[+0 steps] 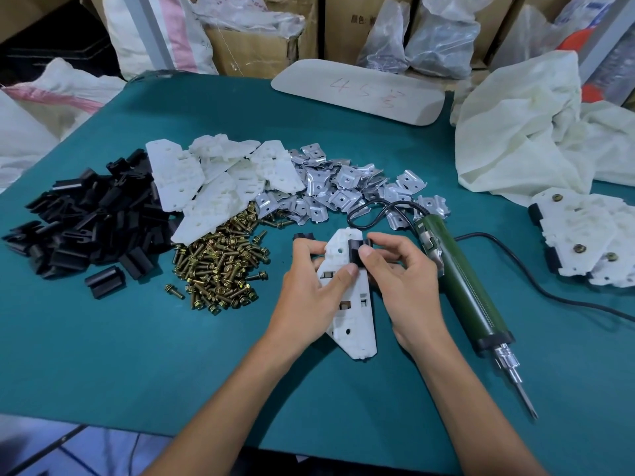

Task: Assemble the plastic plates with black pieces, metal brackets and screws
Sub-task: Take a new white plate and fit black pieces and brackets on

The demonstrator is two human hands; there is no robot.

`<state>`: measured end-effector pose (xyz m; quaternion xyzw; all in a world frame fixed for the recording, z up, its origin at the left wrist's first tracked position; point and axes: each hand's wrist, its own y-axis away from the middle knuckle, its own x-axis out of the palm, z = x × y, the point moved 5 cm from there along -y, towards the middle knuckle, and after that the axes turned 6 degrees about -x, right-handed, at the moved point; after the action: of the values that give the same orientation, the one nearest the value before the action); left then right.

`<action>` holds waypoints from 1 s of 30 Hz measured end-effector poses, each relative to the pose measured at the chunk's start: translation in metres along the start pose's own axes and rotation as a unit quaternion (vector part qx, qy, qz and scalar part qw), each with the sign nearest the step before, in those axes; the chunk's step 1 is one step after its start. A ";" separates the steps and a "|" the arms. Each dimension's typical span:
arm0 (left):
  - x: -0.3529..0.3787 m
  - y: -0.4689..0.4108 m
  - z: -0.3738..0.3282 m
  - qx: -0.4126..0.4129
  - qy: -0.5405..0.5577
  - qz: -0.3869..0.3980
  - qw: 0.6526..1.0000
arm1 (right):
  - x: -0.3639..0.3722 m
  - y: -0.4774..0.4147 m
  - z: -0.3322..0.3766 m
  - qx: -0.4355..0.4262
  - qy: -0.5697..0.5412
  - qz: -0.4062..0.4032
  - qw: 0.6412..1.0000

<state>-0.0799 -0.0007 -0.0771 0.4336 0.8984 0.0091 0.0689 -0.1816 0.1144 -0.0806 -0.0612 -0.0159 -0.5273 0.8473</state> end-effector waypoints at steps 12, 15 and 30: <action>-0.020 -0.002 -0.009 0.115 -0.249 -0.110 0.955 | -0.007 -0.006 -0.002 -0.001 0.005 -0.016 1.000; -0.041 -0.016 -0.018 0.109 -0.340 -0.177 0.917 | -0.006 -0.005 0.000 -0.012 0.092 0.003 0.996; -0.010 -0.006 -0.024 0.087 -0.031 0.027 0.995 | 0.012 0.004 0.011 0.099 -0.095 0.106 0.985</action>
<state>-0.0814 -0.0114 -0.0529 0.4618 0.8814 -0.0807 0.0585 -0.1722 0.1070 -0.0694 -0.0288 -0.1420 -0.4221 0.8949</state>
